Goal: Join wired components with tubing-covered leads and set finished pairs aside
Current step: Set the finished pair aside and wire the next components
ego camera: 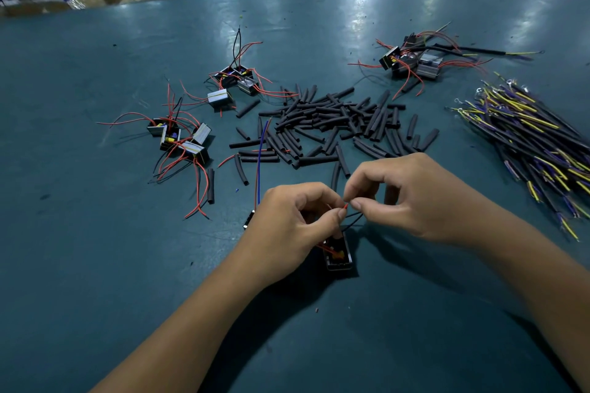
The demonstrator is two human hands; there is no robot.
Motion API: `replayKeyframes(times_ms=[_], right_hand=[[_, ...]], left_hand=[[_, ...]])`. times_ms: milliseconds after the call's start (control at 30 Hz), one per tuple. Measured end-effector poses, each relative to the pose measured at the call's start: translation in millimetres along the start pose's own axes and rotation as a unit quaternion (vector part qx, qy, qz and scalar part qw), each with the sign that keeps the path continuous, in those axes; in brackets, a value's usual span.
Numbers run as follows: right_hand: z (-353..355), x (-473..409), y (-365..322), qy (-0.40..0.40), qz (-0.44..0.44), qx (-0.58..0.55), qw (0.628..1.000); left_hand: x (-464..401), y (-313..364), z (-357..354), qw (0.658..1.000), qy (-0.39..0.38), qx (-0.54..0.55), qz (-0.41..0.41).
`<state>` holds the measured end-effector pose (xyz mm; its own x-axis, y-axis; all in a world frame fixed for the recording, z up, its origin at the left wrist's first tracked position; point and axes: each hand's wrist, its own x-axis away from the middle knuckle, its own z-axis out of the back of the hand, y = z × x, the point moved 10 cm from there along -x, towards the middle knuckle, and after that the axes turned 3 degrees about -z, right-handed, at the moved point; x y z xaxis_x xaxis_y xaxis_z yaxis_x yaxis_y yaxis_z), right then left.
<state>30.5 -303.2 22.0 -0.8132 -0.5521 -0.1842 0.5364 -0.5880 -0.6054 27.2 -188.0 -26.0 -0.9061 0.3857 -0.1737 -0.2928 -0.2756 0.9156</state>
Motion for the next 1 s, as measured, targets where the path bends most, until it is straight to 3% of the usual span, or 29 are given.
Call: replayKeyframes(times_ms=[733,833,1000], right_hand=[[-0.5,0.9,28.3,-0.009,-0.108,-0.136,0.985],[-6.3,0.7,26.2,-0.032,-0.095,-0.16,0.982],[-3.6,-0.4,7.5,-0.04,-0.004,-0.055,0.998]], left_hand=[[0.4,-0.1,0.5,1.0,0.006,-0.003,-0.001],[0.3,-0.3,-1.0,1.0,-0.005,-0.005,0.0],[1.1,0.3,-1.3,0.999,-0.023,0.021,0.011]])
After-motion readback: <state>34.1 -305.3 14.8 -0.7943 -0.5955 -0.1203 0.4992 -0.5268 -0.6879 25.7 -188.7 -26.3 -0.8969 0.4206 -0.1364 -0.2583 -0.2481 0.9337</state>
